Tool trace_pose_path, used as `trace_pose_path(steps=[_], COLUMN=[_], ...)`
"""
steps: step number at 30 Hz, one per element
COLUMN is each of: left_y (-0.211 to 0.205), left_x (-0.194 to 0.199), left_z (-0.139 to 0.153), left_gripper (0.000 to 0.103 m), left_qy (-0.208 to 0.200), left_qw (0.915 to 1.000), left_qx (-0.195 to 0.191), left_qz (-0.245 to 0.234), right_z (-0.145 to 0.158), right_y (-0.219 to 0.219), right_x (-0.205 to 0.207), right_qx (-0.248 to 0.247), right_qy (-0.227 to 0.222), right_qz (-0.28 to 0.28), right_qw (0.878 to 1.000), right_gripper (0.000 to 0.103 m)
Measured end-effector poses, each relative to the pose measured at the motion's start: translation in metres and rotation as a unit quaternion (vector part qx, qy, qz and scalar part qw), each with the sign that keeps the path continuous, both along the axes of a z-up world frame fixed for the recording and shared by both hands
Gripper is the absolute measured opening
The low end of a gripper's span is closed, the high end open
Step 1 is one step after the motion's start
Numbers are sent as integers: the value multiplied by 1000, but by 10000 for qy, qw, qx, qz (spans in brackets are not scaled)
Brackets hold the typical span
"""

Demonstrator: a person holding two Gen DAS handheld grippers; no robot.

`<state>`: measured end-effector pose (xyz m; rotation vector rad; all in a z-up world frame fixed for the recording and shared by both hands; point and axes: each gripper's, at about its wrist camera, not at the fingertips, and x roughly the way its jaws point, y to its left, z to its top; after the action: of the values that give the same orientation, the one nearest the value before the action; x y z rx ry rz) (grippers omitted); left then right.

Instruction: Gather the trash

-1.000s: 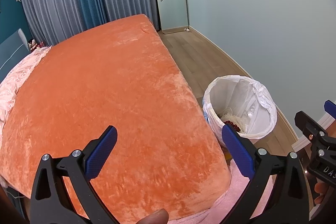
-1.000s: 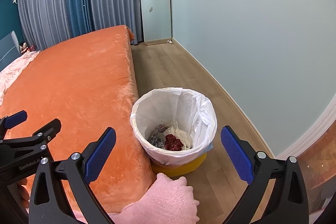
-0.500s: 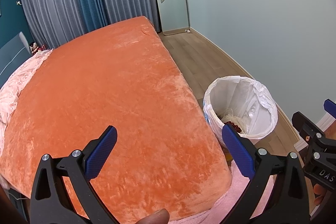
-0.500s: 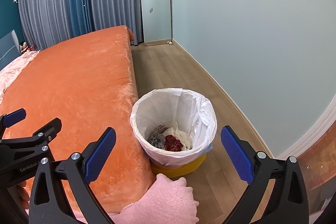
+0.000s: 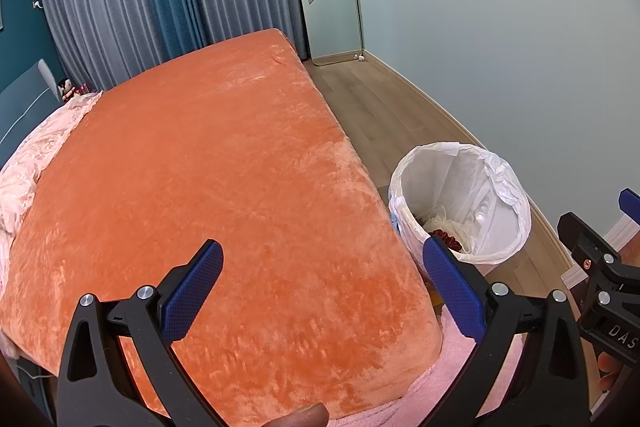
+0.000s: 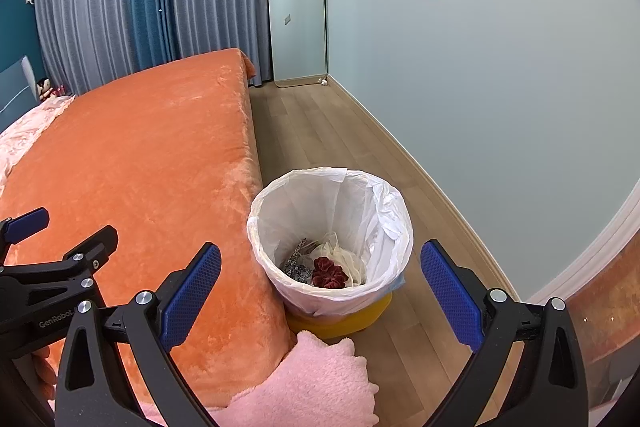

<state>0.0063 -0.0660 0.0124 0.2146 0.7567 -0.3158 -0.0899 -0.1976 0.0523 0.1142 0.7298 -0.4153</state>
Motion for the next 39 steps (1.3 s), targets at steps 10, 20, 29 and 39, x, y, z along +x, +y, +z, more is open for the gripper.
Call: trace_pose_path(steps=[10, 20, 29, 39], left_y=[-2, -5, -5, -6], left_x=[-1, -4, -4, -5], left_z=[-2, -2, -2, -1], left_gripper=[96, 96, 96, 96], left_qy=[14, 27, 9, -7], left_qw=[10000, 10000, 10000, 10000], left_qx=[27, 36, 37, 33], left_qz=[-14, -51, -56, -81], right_z=[-2, -5, -4, -4], right_y=[-1, -3, -4, -4], right_x=[-1, -3, -2, -3], right_qx=[23, 43, 43, 46], right_qy=[6, 4, 26, 28], right_qz=[-29, -53, -59, -72], right_qw=[10000, 10000, 10000, 10000], right_gripper=[96, 96, 96, 96])
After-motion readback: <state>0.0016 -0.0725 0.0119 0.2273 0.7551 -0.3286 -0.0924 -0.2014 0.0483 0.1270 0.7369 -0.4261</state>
